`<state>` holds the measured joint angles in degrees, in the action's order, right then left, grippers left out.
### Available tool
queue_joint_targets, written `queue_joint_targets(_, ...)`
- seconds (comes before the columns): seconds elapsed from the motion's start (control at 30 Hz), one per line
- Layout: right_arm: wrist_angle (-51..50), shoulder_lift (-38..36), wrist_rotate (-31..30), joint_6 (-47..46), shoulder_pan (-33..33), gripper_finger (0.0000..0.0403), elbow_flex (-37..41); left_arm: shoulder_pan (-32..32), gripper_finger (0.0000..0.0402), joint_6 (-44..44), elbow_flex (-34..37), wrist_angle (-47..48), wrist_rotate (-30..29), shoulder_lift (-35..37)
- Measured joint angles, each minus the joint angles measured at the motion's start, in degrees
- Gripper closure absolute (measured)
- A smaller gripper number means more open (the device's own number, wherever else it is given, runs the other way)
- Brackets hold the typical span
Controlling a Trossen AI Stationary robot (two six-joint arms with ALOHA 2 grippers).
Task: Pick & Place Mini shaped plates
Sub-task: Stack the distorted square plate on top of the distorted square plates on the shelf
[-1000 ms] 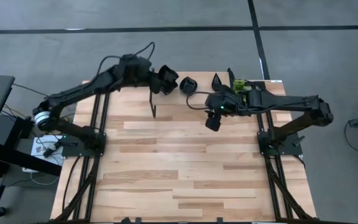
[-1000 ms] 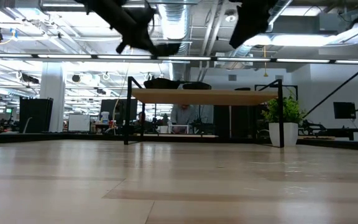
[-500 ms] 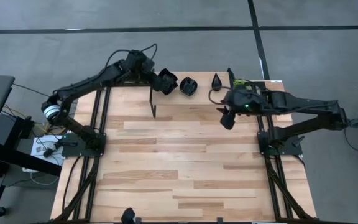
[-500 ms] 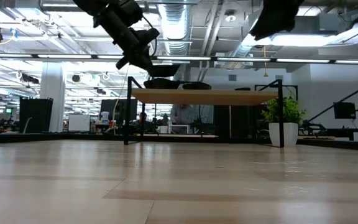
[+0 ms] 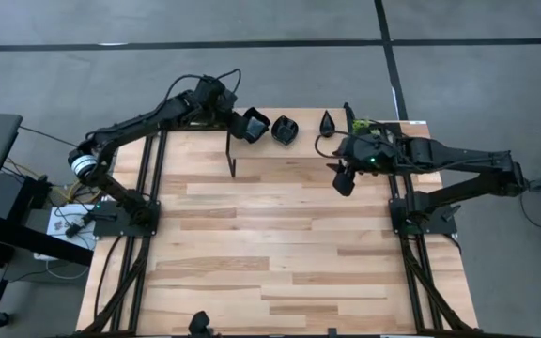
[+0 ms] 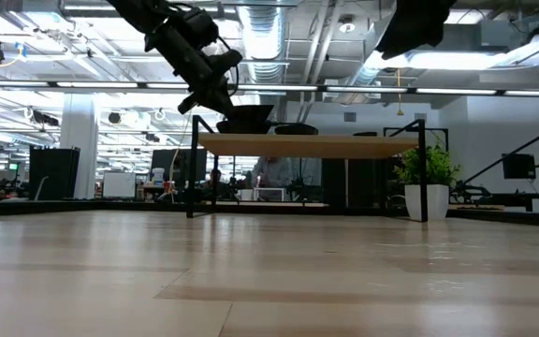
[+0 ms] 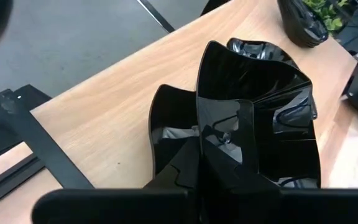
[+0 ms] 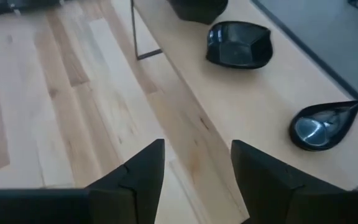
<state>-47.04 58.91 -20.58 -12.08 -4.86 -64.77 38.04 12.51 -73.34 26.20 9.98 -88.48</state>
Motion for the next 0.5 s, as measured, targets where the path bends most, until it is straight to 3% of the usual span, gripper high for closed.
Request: queue_joint_targets(0.5, 2.1, 1.45, 2.77, 0.01, 0.68, 0.0219, -0.02, 2.84, 0.0394, -3.86, 0.0, 1.88, 3.57, -0.36)
